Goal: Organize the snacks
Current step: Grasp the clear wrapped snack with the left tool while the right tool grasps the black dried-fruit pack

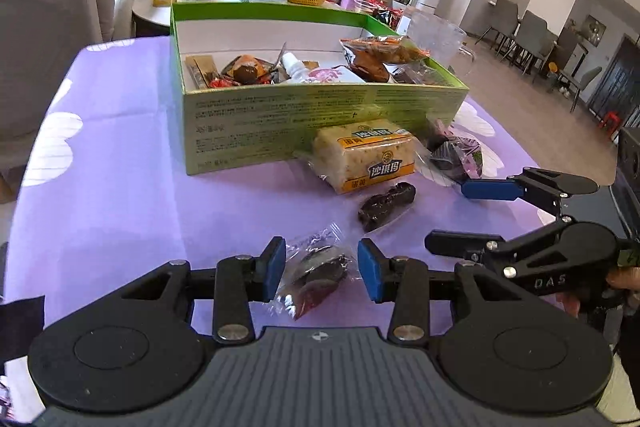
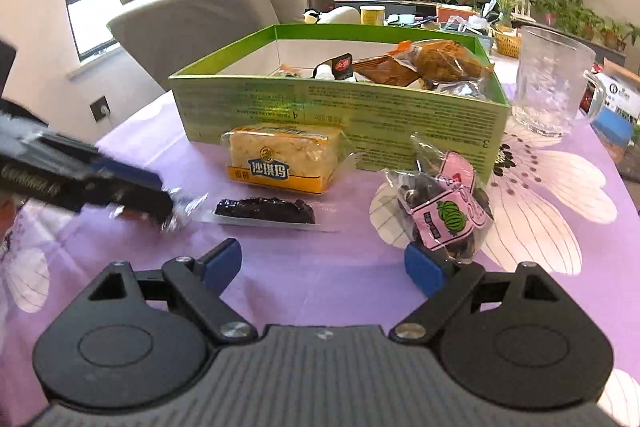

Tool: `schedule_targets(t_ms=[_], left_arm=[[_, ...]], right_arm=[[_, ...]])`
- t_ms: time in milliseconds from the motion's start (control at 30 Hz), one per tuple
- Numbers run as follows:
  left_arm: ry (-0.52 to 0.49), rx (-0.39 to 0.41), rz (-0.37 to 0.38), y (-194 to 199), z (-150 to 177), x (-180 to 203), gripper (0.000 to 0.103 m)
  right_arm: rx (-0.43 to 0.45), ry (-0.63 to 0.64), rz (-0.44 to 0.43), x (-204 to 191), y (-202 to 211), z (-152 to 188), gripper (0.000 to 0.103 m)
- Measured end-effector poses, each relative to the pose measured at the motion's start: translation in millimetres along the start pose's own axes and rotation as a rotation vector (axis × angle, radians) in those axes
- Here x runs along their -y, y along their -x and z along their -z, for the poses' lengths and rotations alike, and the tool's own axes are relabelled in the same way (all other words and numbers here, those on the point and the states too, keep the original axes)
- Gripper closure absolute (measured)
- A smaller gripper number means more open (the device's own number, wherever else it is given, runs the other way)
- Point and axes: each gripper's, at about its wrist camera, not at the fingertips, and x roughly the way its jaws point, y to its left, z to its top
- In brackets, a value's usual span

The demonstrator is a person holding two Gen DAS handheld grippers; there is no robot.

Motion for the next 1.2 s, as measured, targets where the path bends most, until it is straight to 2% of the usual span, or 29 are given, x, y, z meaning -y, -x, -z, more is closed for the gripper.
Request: schedule_targets(t_ms=[167, 267, 400, 567, 700, 833, 900, 1067, 1200], left_arm=[[-0.008, 0.026, -0.032, 9, -5, -3, 0.066], [-0.035, 0.071, -0.044, 12, -7, -7, 0.065], [-0.065, 0.072, -0.008, 1, -13, -18, 0.062], [0.003, 0.031, 0.031, -16, -16, -33, 0.062], [0.004, 0.014, 0.075, -16, -6, -30, 0.062], [0.021, -0.017, 0.153, -6, 11, -26, 0.062], [-0.008, -0.025, 0.178, 2, 22, -18, 0.062], [-0.1, -0.04, 0.112, 15, 31, 1, 0.062], [-0.076, -0.014, 0.048, 16, 26, 7, 0.061]], right_arm=[[0.0, 0.095, -0.054, -25, 6, 7, 0.055], [0.006, 0.162, -0.015, -39, -4, 8, 0.055], [0.014, 0.149, 0.002, -40, -15, 2, 0.055], [0.001, 0.055, 0.011, -32, -24, -5, 0.055], [0.012, 0.01, 0.006, -31, -26, -10, 0.055], [0.006, 0.042, 0.019, -37, -30, -12, 0.055], [0.004, 0.045, 0.025, -37, -30, -12, 0.055], [-0.005, 0.051, 0.036, -37, -30, -11, 0.055], [-0.012, 0.052, 0.063, -43, -29, -10, 0.055]])
